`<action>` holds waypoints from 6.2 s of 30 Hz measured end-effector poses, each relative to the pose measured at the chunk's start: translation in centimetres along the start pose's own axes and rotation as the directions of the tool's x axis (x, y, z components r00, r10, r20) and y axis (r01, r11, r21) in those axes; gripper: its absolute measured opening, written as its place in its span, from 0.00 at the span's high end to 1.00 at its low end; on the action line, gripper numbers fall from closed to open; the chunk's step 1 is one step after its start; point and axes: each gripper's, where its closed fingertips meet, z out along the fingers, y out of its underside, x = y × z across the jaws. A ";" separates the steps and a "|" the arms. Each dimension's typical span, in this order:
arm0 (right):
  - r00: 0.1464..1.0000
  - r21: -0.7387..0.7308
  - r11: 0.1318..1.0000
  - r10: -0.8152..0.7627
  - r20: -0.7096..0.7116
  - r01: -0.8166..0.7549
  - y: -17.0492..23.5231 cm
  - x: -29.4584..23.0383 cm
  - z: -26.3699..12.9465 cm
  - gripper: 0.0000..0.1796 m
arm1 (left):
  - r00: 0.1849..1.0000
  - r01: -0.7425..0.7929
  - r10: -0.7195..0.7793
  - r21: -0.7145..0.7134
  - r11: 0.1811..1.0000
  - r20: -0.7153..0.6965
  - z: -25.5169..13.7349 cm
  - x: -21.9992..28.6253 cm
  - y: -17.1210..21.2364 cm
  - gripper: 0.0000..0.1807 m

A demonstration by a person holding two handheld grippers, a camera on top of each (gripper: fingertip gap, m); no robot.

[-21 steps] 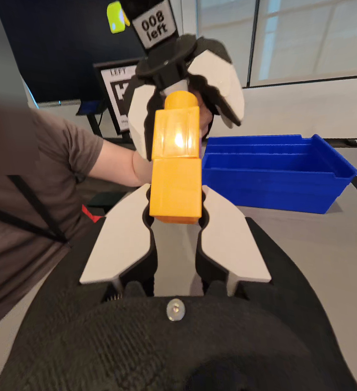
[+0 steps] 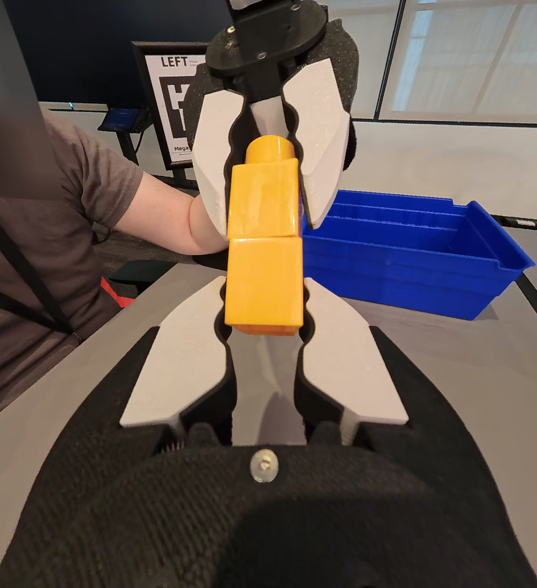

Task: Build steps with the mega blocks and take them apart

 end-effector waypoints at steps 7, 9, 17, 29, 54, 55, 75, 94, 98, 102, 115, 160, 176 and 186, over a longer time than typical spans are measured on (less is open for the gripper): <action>0.999 -0.018 1.000 0.010 -0.034 -0.010 0.6 0.8 -1.2 0.77 | 0.998 0.031 -0.035 0.084 0.996 0.051 -3.0 -1.3 -1.6 0.80; 0.997 -0.017 0.999 0.035 -0.070 -0.037 0.7 1.6 -1.7 0.77 | 0.997 0.027 -0.034 0.096 0.995 0.075 -5.0 -1.9 -1.6 0.80; 0.938 -0.195 0.981 -0.059 -0.342 -0.009 -2.4 3.5 -3.5 0.77 | 0.987 -0.025 0.018 0.042 0.999 0.158 -5.9 -2.7 -0.9 0.80; 0.107 -0.345 0.635 -0.382 -0.918 -0.691 3.9 3.5 -37.1 0.76 | 0.986 -0.018 0.027 -0.057 0.998 0.166 -3.9 -3.0 0.8 0.80; 0.458 -0.576 0.714 -0.699 -0.549 0.398 -8.6 2.1 -11.7 0.67 | 0.972 0.224 -0.216 0.092 0.970 -0.090 -2.2 -1.5 -0.5 0.79; 0.494 -0.545 0.687 -0.725 -0.479 0.480 -8.5 0.8 -8.8 0.67 | 0.973 0.207 -0.197 0.080 0.975 -0.124 -2.1 -0.8 -0.4 0.79; 0.307 -0.561 0.586 -0.800 -0.516 0.584 -10.8 -0.1 -3.9 0.80 | 0.959 0.281 -0.256 0.278 0.919 -0.123 -4.0 -0.9 -4.0 0.60; 0.302 -0.357 0.513 -0.191 -0.934 -0.780 9.4 2.2 -35.0 0.69 | 0.894 0.329 -0.390 0.268 0.906 0.221 -12.2 -7.6 -0.3 0.61; 0.110 -0.252 0.673 -0.247 -0.963 -0.695 4.5 1.7 -38.0 0.67 | 0.775 0.363 -0.385 0.146 0.920 0.502 -16.2 -11.0 4.3 0.59; -0.085 -0.008 0.656 -0.109 -0.990 -0.754 5.8 -1.7 -42.2 0.67 | 0.503 0.532 -0.380 0.068 0.844 0.776 -23.2 -14.6 12.0 0.59; -0.294 0.332 0.235 0.180 -0.939 -0.914 16.3 -7.0 -44.6 0.96 | 0.183 0.930 -0.491 0.011 0.367 0.852 -29.3 -12.9 29.1 0.64; 0.084 -0.077 0.077 0.104 -0.991 -0.994 14.7 1.3 -25.0 0.92 | 0.511 0.833 -0.507 -0.545 0.095 0.693 -6.6 -6.6 25.9 0.85; -0.073 0.070 -0.024 0.192 -0.979 -0.997 16.0 2.4 -26.2 0.95 | 0.509 0.792 -0.786 -0.548 0.268 0.352 -4.5 -6.1 21.1 0.81; -0.102 0.102 -0.016 0.347 -0.932 -0.995 15.8 -0.1 -28.9 0.96 | 0.613 0.782 -0.723 -0.112 0.613 0.319 -15.7 -10.8 13.9 0.84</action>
